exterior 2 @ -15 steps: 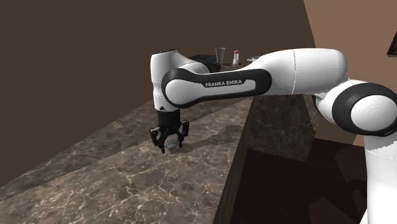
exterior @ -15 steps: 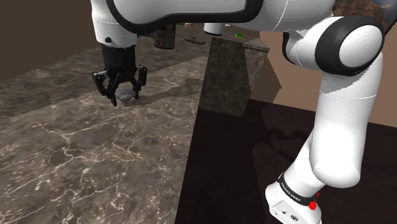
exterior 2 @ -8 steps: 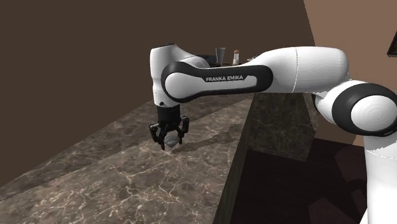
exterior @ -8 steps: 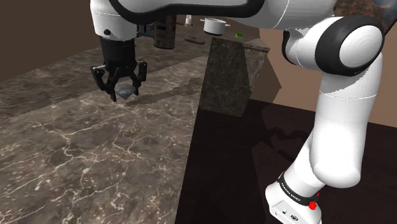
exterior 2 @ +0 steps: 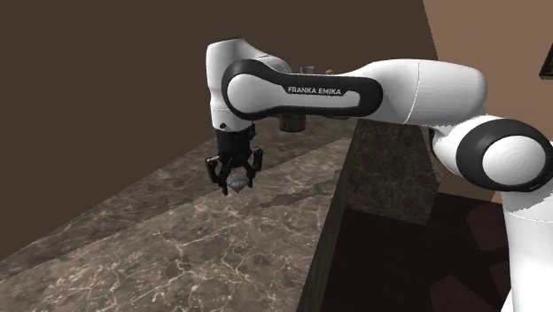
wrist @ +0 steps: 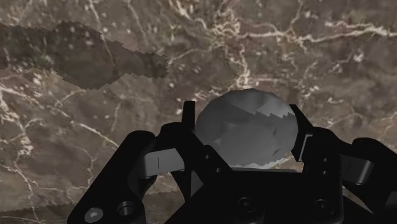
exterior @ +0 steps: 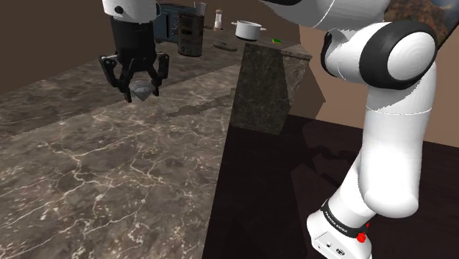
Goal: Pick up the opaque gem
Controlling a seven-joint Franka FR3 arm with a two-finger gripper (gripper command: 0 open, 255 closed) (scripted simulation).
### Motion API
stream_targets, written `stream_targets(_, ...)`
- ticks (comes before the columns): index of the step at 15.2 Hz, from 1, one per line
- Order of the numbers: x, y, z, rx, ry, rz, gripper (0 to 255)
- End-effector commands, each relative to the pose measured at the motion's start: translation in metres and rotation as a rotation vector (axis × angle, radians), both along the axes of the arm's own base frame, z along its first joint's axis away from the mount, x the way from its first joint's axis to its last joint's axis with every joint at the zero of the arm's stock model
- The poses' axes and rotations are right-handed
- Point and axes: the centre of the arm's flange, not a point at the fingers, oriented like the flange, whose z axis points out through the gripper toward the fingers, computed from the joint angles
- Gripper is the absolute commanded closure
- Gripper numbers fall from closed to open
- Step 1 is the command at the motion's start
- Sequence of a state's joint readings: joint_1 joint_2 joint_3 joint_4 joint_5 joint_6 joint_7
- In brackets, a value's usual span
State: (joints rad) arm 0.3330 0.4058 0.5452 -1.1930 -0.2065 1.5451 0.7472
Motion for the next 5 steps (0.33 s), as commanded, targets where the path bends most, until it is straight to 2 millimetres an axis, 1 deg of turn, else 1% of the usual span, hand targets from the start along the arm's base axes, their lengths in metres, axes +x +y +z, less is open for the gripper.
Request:
stream_targets(1, 0.0, 0.0, 0.01, 0.0, 0.0, 0.0, 255)
stream_targets(3, 0.0, 0.0, 0.021, 0.0, 0.0, 0.0, 255)
stream_targets(5, 0.0, 0.0, 0.021, 0.0, 0.0, 0.0, 255)
